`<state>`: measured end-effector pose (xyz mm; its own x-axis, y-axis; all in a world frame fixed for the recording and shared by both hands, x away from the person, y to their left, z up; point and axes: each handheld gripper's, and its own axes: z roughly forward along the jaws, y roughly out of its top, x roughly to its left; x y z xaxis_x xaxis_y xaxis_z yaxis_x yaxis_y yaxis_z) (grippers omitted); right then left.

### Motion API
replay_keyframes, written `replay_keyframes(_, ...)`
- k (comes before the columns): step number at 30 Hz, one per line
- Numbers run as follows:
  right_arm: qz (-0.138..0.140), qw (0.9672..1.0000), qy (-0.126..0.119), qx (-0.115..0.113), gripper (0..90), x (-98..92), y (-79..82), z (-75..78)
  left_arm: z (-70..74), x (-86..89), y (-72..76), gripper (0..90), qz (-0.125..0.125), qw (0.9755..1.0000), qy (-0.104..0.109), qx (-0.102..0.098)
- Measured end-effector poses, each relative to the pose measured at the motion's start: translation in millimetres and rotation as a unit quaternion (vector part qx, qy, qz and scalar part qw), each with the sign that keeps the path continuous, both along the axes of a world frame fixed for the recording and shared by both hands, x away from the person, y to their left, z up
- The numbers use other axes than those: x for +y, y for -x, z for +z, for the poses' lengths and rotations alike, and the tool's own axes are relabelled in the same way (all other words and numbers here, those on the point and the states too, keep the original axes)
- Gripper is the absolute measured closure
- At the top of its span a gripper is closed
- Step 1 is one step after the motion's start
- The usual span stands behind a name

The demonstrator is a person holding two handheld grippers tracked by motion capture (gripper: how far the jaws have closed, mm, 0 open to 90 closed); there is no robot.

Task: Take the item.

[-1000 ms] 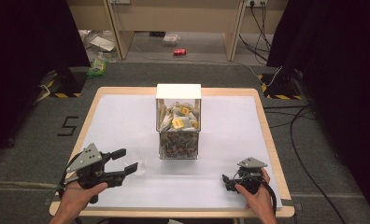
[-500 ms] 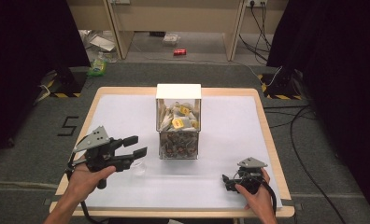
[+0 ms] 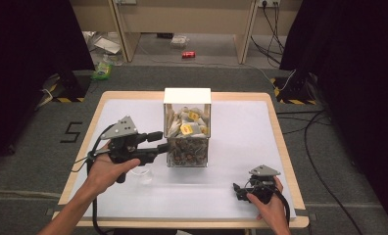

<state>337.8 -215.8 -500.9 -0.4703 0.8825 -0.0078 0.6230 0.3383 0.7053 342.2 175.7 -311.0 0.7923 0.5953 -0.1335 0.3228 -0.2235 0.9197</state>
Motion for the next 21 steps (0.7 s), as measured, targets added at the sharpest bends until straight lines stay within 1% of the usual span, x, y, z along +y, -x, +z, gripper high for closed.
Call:
replay_keyframes(2,0.0,1.0,0.001,0.001,1.0,0.0,0.0,0.2,1.4,-5.5,-4.8,51.8,0.0,1.0,-0.002,0.001)
replay_keyframes(3,0.002,1.0,0.004,-0.001,1.0,-0.6,-0.3,0.3,2.0,-8.0,-7.4,52.2,0.0,1.0,-0.001,0.004)
replay_keyframes(5,0.0,1.0,0.001,0.001,1.0,-0.1,0.1,0.2,2.2,-12.8,-13.2,52.8,0.004,0.9999,-0.004,0.009)
replay_keyframes(7,0.002,1.0,0.002,-0.001,1.0,-0.4,-0.2,0.2,2.1,-17.1,-18.8,52.9,0.007,0.9998,-0.007,0.017)
replay_keyframes(10,0.001,1.0,0.002,0.0,1.0,-0.3,-0.1,0.2,3.1,-21.7,-26.1,54.0,0.012,0.9996,-0.004,0.026)
replay_keyframes(17,0.002,1.0,0.002,0.0,1.0,-0.3,-0.1,0.2,3.6,-29.4,-39.4,58.3,0.029,0.9988,-0.002,0.04)
replay_keyframes(18,0.001,1.0,0.001,0.001,1.0,-0.1,0.1,0.2,3.4,-30.3,-41.4,60.6,0.031,0.9986,-0.003,0.042)
replay_keyframes(21,0.001,1.0,0.001,0.0,1.0,-0.1,0.0,0.2,2.4,-32.6,-46.2,62.1,0.034,0.998,0.001,0.053)
